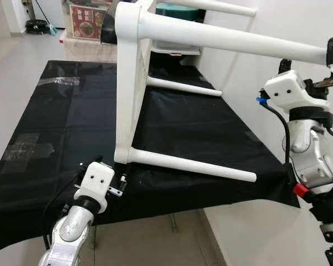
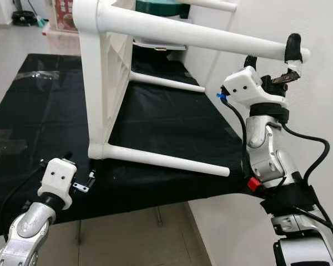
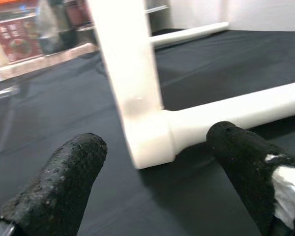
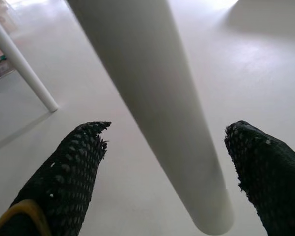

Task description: Building children table

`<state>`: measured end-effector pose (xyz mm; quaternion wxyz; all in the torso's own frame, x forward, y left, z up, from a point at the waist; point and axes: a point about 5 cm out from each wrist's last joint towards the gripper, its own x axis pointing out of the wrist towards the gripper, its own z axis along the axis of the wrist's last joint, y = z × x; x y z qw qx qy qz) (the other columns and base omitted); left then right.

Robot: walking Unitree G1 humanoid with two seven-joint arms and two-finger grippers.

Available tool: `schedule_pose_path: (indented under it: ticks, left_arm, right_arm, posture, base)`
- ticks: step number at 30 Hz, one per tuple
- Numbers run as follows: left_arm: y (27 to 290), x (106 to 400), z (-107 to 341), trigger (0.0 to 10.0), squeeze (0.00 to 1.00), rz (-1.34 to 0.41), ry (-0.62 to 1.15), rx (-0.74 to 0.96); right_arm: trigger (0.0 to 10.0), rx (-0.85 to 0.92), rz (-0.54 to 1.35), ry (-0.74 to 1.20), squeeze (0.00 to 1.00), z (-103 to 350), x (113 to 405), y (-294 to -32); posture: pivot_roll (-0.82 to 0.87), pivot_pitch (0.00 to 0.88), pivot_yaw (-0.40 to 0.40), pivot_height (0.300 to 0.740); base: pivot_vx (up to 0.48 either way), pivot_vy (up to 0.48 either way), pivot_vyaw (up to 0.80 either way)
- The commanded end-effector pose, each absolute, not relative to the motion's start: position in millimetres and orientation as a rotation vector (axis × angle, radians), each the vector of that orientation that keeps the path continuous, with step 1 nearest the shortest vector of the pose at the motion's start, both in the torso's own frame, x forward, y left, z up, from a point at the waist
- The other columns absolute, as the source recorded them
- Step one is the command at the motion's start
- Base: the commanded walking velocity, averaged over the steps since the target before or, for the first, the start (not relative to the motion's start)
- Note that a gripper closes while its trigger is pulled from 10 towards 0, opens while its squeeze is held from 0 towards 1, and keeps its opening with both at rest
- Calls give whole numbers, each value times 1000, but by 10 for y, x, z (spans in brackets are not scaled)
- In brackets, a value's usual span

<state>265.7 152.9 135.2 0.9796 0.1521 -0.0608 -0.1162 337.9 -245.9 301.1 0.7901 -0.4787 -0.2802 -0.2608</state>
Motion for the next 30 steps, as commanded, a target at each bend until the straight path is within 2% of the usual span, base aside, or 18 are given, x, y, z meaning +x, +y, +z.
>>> schedule_pose_path:
  ticks: [1, 9, 11, 14, 18, 25, 30]
  left_arm:
    - [1464, 2698, 1363, 10000, 0, -290, -131, 298]
    - [1414, 3020, 1429, 10000, 0, -371, -135, 319]
    - [1462, 3144, 1479, 10000, 0, -350, -145, 332]
    - [1482, 3182, 1498, 10000, 0, -338, -149, 334]
    - [1648, 3337, 1592, 10000, 0, -218, -159, 331]
    - [1676, 3370, 1606, 10000, 0, -203, -161, 322]
    - [1754, 3499, 1604, 10000, 0, -181, -150, 306]
  right_arm:
    - [10000, -1050, -547, -617, 0, 3049, 3397, -2445]
    - [10000, -1030, -505, -656, 0, 3107, 3441, -2340]
    - [10000, -1020, -487, -669, 0, 3115, 3442, -2307]
    - [10000, -1017, -481, -672, 0, 3115, 3441, -2298]
    - [10000, -1005, -456, -682, 0, 3109, 3440, -2271]
    - [10000, -1004, -449, -681, 0, 3100, 3449, -2264]
    - [10000, -999, -437, -687, 0, 3109, 3457, -2241]
  posture:
    - [44, 0, -129, 740]
    - [22, 0, -114, 740]
    - [18, 0, -111, 740]
    - [18, 0, -111, 740]
    - [8, 0, -108, 740]
    - [9, 0, -110, 740]
    - [-1, 0, -101, 740]
  base:
    - [0, 0, 0]
    - [0, 0, 0]
    - [0, 0, 0]
    - [0, 0, 0]
    - [0, 0, 0]
    - [0, 0, 0]
    - [0, 0, 0]
